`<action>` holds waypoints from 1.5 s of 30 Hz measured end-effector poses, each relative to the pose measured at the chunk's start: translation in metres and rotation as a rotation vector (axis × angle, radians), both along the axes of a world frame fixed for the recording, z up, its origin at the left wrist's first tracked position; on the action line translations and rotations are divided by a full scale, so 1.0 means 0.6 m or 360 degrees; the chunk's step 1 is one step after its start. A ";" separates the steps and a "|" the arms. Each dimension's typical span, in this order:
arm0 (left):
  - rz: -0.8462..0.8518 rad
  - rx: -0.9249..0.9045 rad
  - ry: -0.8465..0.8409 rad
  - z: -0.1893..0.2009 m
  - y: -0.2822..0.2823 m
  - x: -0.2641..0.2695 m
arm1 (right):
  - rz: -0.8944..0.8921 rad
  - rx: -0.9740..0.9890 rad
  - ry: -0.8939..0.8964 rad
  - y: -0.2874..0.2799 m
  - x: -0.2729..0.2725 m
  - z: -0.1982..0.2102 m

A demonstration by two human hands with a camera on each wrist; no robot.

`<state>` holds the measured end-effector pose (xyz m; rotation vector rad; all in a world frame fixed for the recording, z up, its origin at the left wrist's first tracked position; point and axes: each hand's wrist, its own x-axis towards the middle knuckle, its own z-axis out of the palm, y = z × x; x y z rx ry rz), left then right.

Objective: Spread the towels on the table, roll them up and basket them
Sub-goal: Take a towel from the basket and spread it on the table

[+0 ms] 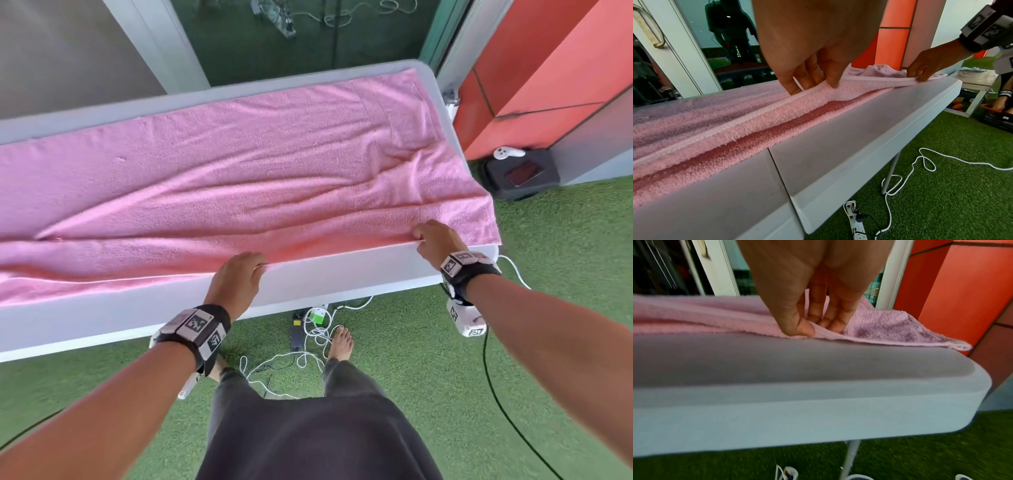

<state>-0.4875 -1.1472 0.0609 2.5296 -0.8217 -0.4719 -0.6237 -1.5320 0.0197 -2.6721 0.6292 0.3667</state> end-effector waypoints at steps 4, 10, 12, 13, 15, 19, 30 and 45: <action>0.0040 -0.0057 0.0049 0.006 0.003 -0.016 | -0.0087 0.0054 -0.0083 0.013 -0.047 0.025; -0.0101 -0.0021 0.0236 0.010 0.021 -0.081 | -0.0232 0.0166 -0.0011 0.053 -0.188 0.027; -0.0188 0.0012 0.0399 0.005 0.033 -0.097 | -0.0226 0.0223 0.0188 0.075 -0.208 0.017; -0.0238 0.0048 0.0494 0.004 0.042 -0.102 | -0.0182 0.0245 0.0331 0.092 -0.212 0.012; -0.0288 0.0114 0.0610 0.002 0.063 -0.103 | -0.0071 0.0284 0.0516 0.137 -0.206 0.002; -0.0102 0.0072 0.0585 0.015 0.140 -0.071 | 0.0116 0.0417 0.0405 0.278 -0.116 0.009; 0.0406 0.0233 0.0134 -0.011 0.582 0.155 | 0.0598 0.0685 0.0037 0.801 0.249 0.052; 0.0228 0.0249 -0.0098 -0.042 0.847 0.399 | 0.0449 0.0106 -0.0038 0.961 0.359 -0.006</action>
